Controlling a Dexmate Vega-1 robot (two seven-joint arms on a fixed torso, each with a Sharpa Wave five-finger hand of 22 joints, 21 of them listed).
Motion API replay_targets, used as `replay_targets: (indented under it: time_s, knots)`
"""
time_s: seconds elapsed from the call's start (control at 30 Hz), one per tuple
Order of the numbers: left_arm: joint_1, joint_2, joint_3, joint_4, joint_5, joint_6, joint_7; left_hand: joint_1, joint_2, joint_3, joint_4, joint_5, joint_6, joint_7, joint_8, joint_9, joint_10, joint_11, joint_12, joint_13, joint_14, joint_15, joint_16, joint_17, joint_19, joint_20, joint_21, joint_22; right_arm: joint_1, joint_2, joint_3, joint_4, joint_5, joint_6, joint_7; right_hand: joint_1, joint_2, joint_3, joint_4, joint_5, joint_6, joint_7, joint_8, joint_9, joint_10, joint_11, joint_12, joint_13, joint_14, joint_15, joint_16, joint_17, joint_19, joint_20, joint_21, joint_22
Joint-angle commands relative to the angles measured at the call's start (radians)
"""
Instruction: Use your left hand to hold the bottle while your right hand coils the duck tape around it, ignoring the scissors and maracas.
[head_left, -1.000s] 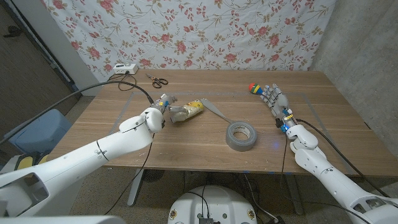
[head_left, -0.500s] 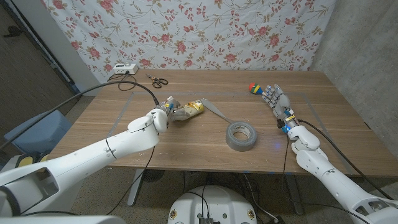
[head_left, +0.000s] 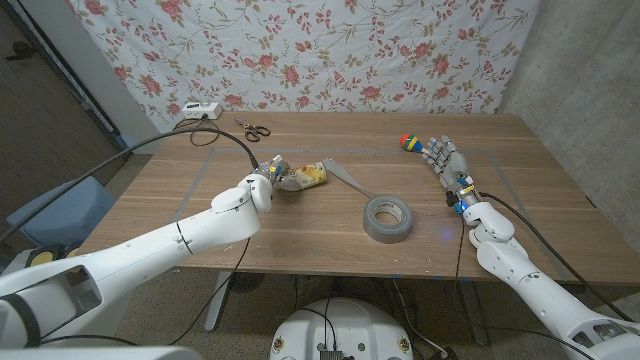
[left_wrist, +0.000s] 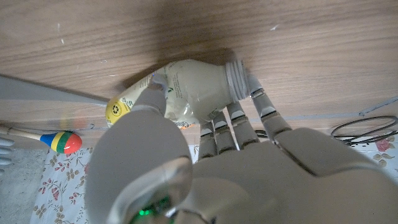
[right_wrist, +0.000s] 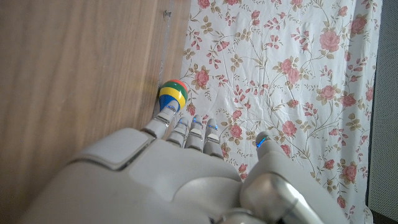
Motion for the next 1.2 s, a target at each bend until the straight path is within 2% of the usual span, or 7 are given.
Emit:
replay_targets:
  time_s: [0.03, 0.17, 0.47, 0.67, 0.9, 1.03, 1.2]
  knots:
    - [0.03, -0.015, -0.021, 0.028, 0.031, -0.034, 0.076, 0.114, 0.11, 0.201, 0.165, 0.018, 0.271, -0.021, 0.045, 0.028, 0.296, -0.111, 0.127, 0.083, 0.224, -0.111, 0.151, 0.127, 0.102, -0.016, 0.124, 0.029, -0.009, -0.001, -0.006, -0.022, -0.021, 0.0, -0.032, 0.004, -0.003, 0.001, -0.002, 0.003, 0.01, -0.003, 0.005, 0.003, 0.006, 0.005, 0.005, 0.003, 0.011, 0.005, 0.005, 0.004, 0.006, 0.004, 0.006, 0.003]
    - [0.03, -0.012, -0.016, 0.032, 0.067, -0.041, 0.095, 0.168, 0.098, 0.189, 0.16, 0.014, 0.32, -0.013, 0.056, 0.078, 0.37, -0.13, 0.243, 0.195, 0.314, -0.13, 0.27, 0.275, 0.144, -0.039, 0.233, 0.056, -0.02, -0.008, -0.007, -0.046, -0.035, -0.002, -0.055, 0.004, -0.003, 0.001, -0.003, 0.003, 0.011, -0.003, 0.005, 0.003, 0.006, 0.004, 0.005, 0.003, 0.012, 0.005, 0.005, 0.004, 0.006, 0.004, 0.006, 0.003]
    - [0.02, 0.012, -0.007, 0.042, 0.139, -0.107, 0.08, 0.196, 0.087, 0.156, 0.168, 0.043, 0.384, -0.038, 0.103, 0.153, 0.353, -0.143, 0.351, 0.342, 0.297, -0.136, 0.304, 0.397, 0.126, -0.048, 0.312, 0.068, -0.069, -0.039, -0.003, -0.131, -0.071, -0.011, -0.126, 0.009, -0.005, 0.002, -0.01, 0.003, 0.023, -0.008, 0.008, 0.003, 0.014, 0.012, 0.005, 0.003, 0.043, 0.034, 0.013, 0.004, 0.026, 0.021, 0.013, 0.004]
    - [0.01, 0.04, -0.014, 0.05, 0.18, -0.184, 0.036, 0.201, 0.078, 0.143, 0.174, 0.068, 0.404, -0.05, 0.13, 0.189, 0.346, -0.153, 0.386, 0.403, 0.295, -0.143, 0.308, 0.439, 0.121, -0.058, 0.334, 0.06, -0.121, -0.07, 0.001, -0.209, -0.122, -0.02, -0.202, 0.012, -0.01, 0.0, -0.017, 0.002, 0.036, -0.006, 0.01, 0.004, 0.039, 0.022, 0.011, 0.004, 0.098, 0.067, 0.027, 0.006, 0.057, 0.061, 0.022, 0.005]
    - [0.034, 0.06, -0.066, 0.056, 0.208, -0.288, 0.029, 0.202, 0.072, 0.139, 0.179, 0.085, 0.412, -0.052, 0.144, 0.209, 0.338, -0.156, 0.401, 0.434, 0.289, -0.144, 0.301, 0.458, 0.115, -0.067, 0.343, 0.053, -0.2, -0.132, 0.007, -0.351, -0.22, -0.102, -0.349, 0.045, -0.022, 0.007, -0.049, -0.001, 0.065, -0.007, 0.018, 0.004, 0.072, 0.026, 0.017, 0.006, 0.164, 0.093, 0.042, 0.009, 0.092, 0.105, 0.032, 0.008]
    - [0.061, 0.066, -0.112, 0.065, 0.2, -0.355, 0.048, 0.215, 0.071, 0.145, 0.169, 0.099, 0.415, -0.036, 0.152, 0.221, 0.339, -0.158, 0.41, 0.453, 0.285, -0.139, 0.297, 0.47, 0.108, -0.069, 0.351, 0.049, -0.243, -0.169, 0.013, -0.429, -0.255, -0.153, -0.4, 0.062, -0.023, 0.012, -0.064, -0.004, 0.08, -0.002, 0.021, 0.005, 0.087, 0.034, 0.02, 0.006, 0.189, 0.091, 0.047, 0.011, 0.098, 0.104, 0.032, 0.009]
    - [0.092, 0.067, -0.168, 0.085, 0.178, -0.443, 0.07, 0.196, 0.029, 0.134, 0.179, 0.128, 0.45, -0.076, 0.178, 0.242, 0.356, -0.176, 0.406, 0.449, 0.305, -0.16, 0.278, 0.475, 0.121, -0.09, 0.36, 0.03, -0.293, -0.22, 0.024, -0.53, -0.296, -0.23, -0.455, 0.078, -0.022, 0.018, -0.077, -0.01, 0.103, 0.008, 0.026, 0.005, 0.113, 0.042, 0.026, 0.007, 0.215, 0.087, 0.052, 0.013, 0.11, 0.102, 0.035, 0.011]
